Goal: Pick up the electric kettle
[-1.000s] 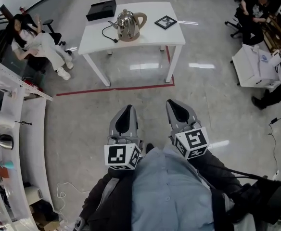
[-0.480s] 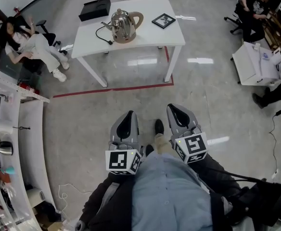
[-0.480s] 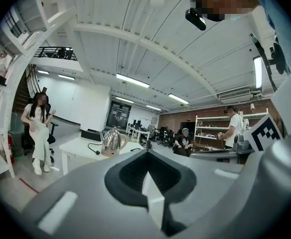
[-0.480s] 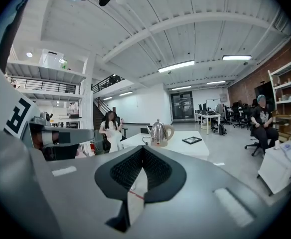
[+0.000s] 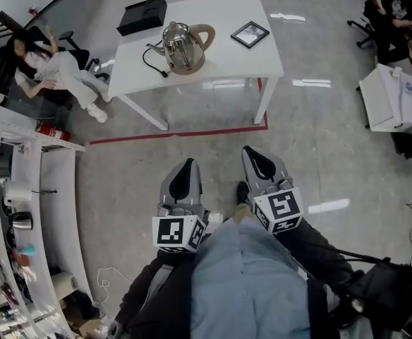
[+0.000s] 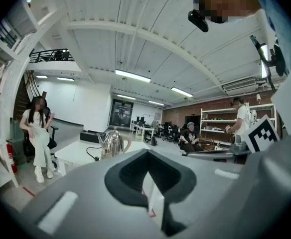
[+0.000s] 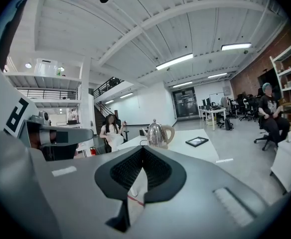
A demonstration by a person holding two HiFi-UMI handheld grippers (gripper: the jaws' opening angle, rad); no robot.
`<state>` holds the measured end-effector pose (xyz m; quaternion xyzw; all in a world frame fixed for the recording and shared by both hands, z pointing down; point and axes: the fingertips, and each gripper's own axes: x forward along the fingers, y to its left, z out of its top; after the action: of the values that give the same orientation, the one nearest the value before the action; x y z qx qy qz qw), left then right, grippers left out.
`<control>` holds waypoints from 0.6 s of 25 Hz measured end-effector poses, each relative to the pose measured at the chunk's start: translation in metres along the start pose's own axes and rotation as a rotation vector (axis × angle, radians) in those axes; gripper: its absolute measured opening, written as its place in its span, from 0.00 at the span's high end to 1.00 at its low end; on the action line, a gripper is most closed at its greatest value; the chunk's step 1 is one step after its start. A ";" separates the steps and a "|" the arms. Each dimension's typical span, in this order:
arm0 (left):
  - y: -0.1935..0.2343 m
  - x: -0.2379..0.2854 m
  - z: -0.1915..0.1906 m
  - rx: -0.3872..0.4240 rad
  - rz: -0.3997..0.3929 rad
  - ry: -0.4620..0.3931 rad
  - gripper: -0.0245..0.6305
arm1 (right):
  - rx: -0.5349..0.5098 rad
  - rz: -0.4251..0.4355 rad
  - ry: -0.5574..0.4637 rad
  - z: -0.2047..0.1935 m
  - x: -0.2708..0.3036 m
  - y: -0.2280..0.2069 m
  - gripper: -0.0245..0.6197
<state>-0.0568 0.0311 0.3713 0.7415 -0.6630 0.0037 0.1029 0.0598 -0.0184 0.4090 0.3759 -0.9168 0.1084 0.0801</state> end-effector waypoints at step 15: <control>0.009 0.105 0.047 0.027 0.080 -0.071 0.96 | -0.037 0.100 -0.057 0.062 0.087 -0.075 0.92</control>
<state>-0.0592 -0.0804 0.3416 0.7155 -0.6951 -0.0097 0.0690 0.0474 -0.1447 0.3795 0.3311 -0.9382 0.0847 0.0553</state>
